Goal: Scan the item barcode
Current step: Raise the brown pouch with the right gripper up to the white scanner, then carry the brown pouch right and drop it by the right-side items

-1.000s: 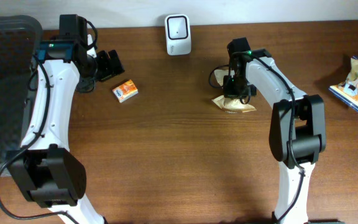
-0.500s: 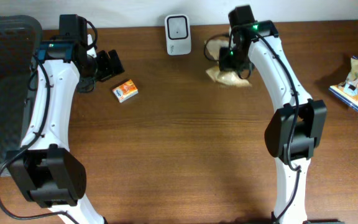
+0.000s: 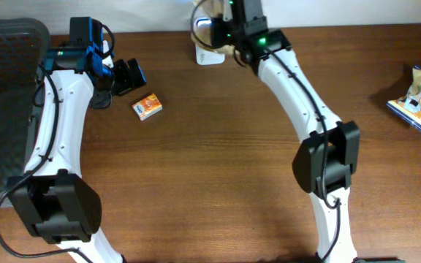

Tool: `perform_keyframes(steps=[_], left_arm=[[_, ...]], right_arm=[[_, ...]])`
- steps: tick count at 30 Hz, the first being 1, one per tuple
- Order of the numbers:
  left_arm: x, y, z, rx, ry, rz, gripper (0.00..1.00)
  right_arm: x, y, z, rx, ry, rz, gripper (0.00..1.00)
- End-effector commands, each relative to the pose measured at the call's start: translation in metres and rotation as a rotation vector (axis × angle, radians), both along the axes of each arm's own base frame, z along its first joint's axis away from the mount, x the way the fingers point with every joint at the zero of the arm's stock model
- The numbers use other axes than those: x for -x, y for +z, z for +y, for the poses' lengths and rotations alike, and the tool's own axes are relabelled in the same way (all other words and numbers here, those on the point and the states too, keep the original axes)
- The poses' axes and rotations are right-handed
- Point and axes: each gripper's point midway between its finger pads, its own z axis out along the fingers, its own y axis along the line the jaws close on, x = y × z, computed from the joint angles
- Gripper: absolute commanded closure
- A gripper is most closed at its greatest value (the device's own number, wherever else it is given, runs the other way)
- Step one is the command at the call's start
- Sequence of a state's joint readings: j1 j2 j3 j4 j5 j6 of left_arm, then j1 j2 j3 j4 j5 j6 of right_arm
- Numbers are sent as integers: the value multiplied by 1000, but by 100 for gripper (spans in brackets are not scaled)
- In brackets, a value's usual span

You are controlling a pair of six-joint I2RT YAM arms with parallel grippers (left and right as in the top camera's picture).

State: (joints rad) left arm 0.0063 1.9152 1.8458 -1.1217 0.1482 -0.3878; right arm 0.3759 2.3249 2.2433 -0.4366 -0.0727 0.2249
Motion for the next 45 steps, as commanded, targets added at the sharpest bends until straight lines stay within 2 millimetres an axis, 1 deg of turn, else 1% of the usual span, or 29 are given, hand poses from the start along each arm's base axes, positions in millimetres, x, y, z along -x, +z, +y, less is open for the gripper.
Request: perform_keyframes(steps=[1,4,5,9,14,16,17,20,21,22,24,26,27,28,29,30,31,32,33,34,35,37,39,40,43,45], left_arm=[[0,4,2,-11,-7,-10,1],[0,4,1,-11,-8,-10,1],[1,4,1,-11,-10,-10,1],[1,4,1,-11,-10,-10,1],[1,4,1,-11,-10,-10,1],[1,4,1,-11,-10,-10,1],[1,4,1,-11,-10,-10,1],[1,4,1,-11,-10,-10,1],[1,4,1,-11,-10,-10,1],[1,4,1,-11,-10,-10,1],[1,4,1,-11,-10,-10,1],[1,4,1,-12,-10,-10,1],[1,4,1,-11,-10,-10,1],[1,4,1,-11,-10,-10,1],[1,4,1,-12,-10,-10,1],[1,4,1,-11,-10,-10,1],[1,4,1,-11,-10,-10,1],[1,4,1,-11,-10,-10,1],[1,4,1,-12,-10,-10,1],[1,4,1,-11,-10,-10,1],[1,4,1,-11,-10,-10,1],[1,4,1,-11,-10,-10,1],[1,4,1,-11,-10,-10,1],[1,4,1,-11,-10,-10,1],[1,4,1,-11,-10,-10,1],[1,4,1,-11,-10,-10,1]], right_arm=[[-15,-35,12,22,-11,-11,96],[-24,-57,13,31,-24,-7,96],[-24,-60,12,32,-24,-4,96],[-25,-62,11,38,-31,-1,96],[-24,-67,-1,82,-78,18,96],[-22,-61,-8,101,-109,18,96],[-22,-55,-13,110,-129,11,96],[-21,-27,-43,146,-224,-8,96],[-18,-8,-68,172,-290,-16,96],[-15,2,-86,190,-332,-15,96],[-8,18,-122,218,-416,-1,96],[1,30,-162,259,-503,22,96],[8,35,-190,293,-567,39,96],[14,40,-214,319,-621,53,96],[25,42,-258,367,-717,84,96],[30,41,-281,388,-762,108,96],[37,36,-310,401,-807,145,96],[43,32,-332,403,-842,178,96],[54,23,-366,396,-908,228,96],[62,18,-386,389,-950,257,96],[73,11,-415,380,-1010,295,96],[84,2,-448,369,-1056,334,96],[98,-16,-488,337,-1104,392,96],[105,-22,-504,335,-1132,410,96],[119,-41,-541,315,-1190,444,96],[127,-54,-558,314,-1217,473,96]])
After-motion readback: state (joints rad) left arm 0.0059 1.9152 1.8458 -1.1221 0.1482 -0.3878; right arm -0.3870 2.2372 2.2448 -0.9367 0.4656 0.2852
